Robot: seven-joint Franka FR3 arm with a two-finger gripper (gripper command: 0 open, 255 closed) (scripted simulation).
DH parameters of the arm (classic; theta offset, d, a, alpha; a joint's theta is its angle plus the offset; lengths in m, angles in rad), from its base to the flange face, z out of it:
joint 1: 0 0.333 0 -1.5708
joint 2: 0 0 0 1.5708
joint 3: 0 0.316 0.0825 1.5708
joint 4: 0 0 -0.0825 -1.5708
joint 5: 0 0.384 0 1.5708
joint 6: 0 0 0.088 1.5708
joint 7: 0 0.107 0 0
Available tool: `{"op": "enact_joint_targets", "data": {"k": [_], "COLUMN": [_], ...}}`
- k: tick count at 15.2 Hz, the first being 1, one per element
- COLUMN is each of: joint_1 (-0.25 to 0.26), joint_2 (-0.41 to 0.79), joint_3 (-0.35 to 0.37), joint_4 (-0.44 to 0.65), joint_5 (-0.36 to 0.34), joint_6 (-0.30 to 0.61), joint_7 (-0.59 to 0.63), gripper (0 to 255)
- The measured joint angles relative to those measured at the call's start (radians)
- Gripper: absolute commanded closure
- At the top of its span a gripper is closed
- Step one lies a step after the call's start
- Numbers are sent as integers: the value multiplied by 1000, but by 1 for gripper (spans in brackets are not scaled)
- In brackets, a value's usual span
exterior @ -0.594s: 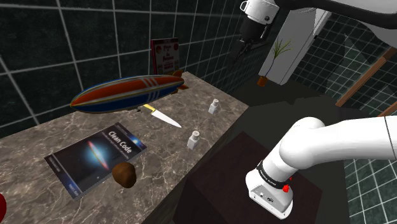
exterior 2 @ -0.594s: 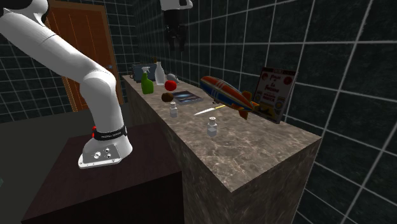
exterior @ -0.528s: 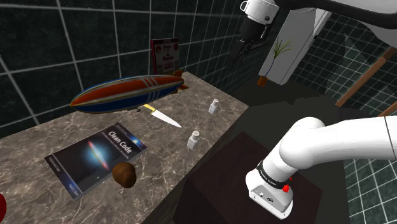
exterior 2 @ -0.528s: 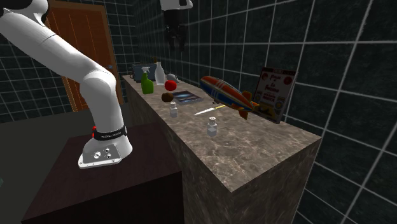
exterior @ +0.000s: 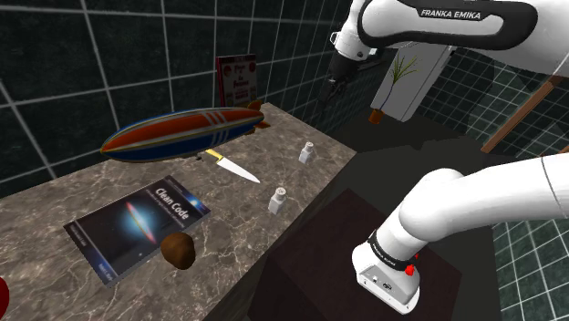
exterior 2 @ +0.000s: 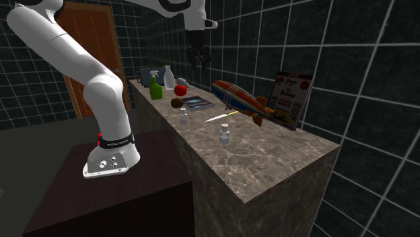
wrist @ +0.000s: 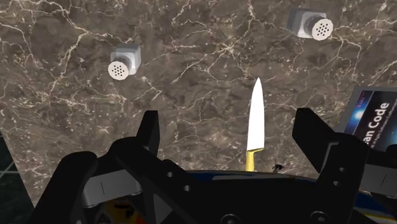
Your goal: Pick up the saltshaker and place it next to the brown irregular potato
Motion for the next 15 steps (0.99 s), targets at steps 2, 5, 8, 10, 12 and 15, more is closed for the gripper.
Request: {"op": "enact_joint_targets", "data": {"k": [2, 5, 8, 10, 12, 15], "joint_1": [-10, -27, -41, -49, -55, -68], "joint_2": [29, 109, 181, 245, 316, 415], "joint_3": [-17, -46, -71, -86, -100, -125], "joint_4": [-30, -47, -70, -64, -59, -42], "joint_5": [-10, -26, -37, -42, -44, -45], "joint_6": [50, 133, 216, 266, 322, 392], "joint_7": [-19, -50, -76, -92, -107, -138], "gripper": [0, 0, 0, 0, 0, 0]}}
